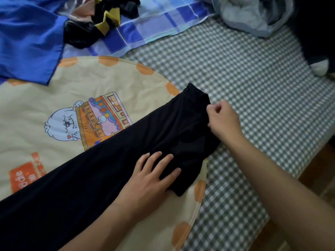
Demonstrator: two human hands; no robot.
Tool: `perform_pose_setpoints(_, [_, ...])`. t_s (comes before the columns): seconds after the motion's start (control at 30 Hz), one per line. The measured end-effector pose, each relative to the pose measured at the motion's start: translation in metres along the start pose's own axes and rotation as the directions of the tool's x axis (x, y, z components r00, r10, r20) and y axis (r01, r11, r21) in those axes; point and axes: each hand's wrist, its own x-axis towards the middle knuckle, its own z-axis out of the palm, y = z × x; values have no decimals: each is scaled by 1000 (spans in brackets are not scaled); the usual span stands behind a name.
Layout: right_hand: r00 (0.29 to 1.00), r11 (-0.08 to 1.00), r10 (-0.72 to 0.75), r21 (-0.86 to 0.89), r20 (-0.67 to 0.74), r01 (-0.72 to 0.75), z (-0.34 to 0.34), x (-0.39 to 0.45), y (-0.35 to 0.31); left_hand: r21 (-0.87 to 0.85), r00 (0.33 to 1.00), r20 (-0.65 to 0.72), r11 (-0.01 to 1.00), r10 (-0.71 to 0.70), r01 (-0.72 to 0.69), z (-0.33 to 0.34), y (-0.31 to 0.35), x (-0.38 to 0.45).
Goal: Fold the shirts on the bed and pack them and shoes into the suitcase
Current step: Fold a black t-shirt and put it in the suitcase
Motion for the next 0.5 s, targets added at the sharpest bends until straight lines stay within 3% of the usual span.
perform_pose_setpoints(0.1, [948, 977, 165, 85, 271, -194, -7, -37, 21, 37, 983, -184, 999, 12, -5, -3, 12, -3])
perform_pose_setpoints(0.2, [895, 913, 76, 330, 440, -240, -9, -65, 31, -118, 954, -285, 991, -89, 58, -14, 20, -5])
perform_pose_setpoints(0.3, [950, 844, -14, 513, 313, -157, -12, -83, 41, -348, 904, -379, 936, -197, 58, -30, 29, -17])
perform_pose_setpoints(0.4, [984, 651, -9, 748, 178, -129, -18, -94, 52, -445, 874, -401, 892, -274, 76, -40, 30, -34])
perform_pose_setpoints(0.5, [972, 464, 64, 855, 227, -231, -13, -106, 51, -450, 909, -326, 888, -261, 93, -25, 23, -40])
